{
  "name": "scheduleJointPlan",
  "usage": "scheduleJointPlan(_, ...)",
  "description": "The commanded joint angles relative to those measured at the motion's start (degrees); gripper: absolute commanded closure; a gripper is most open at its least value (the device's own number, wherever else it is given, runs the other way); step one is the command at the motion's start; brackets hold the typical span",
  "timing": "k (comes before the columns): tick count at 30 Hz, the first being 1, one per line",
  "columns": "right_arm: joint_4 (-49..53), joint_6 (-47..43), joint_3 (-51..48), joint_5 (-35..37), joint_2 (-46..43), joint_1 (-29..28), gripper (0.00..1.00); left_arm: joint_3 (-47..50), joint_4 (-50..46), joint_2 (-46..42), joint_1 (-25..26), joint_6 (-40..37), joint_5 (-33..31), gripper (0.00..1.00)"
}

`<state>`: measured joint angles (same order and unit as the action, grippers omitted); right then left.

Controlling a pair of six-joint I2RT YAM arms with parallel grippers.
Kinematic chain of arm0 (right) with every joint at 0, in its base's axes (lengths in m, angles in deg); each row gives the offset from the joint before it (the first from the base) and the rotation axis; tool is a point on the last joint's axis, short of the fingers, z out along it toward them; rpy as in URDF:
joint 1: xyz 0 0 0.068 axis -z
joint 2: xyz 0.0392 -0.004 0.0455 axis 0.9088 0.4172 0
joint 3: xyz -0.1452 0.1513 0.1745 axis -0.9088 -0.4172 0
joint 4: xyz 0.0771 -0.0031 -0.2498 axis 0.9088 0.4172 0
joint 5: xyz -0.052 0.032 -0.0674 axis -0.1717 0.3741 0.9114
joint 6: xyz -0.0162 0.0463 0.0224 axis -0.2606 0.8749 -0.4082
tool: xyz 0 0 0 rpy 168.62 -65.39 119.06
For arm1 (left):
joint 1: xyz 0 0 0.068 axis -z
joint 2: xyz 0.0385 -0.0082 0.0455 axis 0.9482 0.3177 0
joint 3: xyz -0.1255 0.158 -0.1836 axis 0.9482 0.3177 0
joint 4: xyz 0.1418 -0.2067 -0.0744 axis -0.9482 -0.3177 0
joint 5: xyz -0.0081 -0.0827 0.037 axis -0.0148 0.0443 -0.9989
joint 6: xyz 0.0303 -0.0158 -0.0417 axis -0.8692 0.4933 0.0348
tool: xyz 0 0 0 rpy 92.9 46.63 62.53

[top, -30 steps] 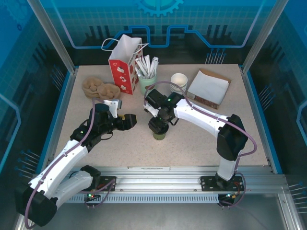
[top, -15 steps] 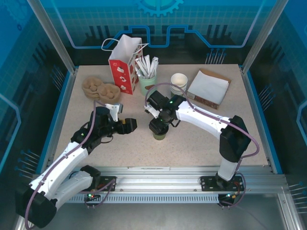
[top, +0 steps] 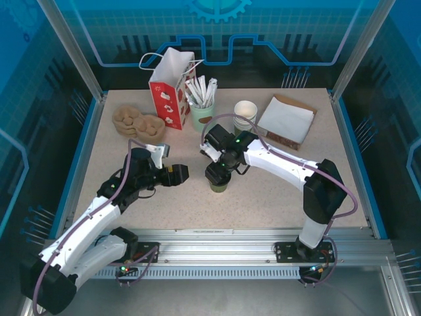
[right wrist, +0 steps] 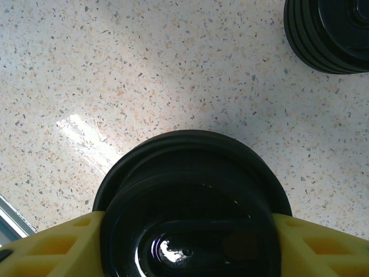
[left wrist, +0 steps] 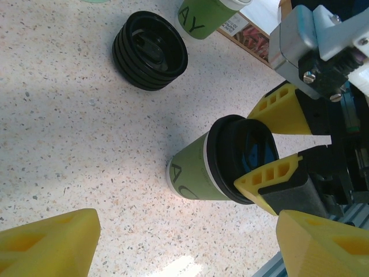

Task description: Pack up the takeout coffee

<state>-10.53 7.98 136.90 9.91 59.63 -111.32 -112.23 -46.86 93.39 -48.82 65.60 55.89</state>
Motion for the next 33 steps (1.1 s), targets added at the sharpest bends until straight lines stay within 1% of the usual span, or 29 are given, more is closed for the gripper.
scheduleJointPlan(1,9.0,-0.2,-5.4,1.5,7.5,-0.2,0.47,0.2,-1.7,-0.7,0.6,1.1,1.1,0.18)
scheduleJointPlan(5,9.4,-0.1,-5.8,1.9,9.3,-0.7,0.47,0.8,-1.6,-0.7,1.0,1.5,0.5,0.19)
scheduleJointPlan(12,11.3,-0.6,-5.4,6.0,13.1,-1.9,0.48,2.3,-1.3,-0.7,1.5,2.0,-0.8,0.19)
scheduleJointPlan(16,12.1,-0.4,-2.8,6.7,11.1,-2.0,0.49,3.1,-1.2,-1.0,1.8,2.4,-1.3,0.19)
scheduleJointPlan(19,12.0,-0.3,-0.1,5.4,9.2,-2.0,0.48,3.4,-1.0,-1.4,2.0,2.8,-1.4,0.19)
scheduleJointPlan(22,11.7,-0.2,2.3,4.1,8.1,-1.9,0.46,3.4,-1.1,-1.5,2.1,2.8,-1.7,0.19)
scheduleJointPlan(33,11.9,-0.7,6.9,1.9,6.4,-0.9,0.29,3.1,-0.3,-1.3,2.6,3.1,-1.6,0.19)
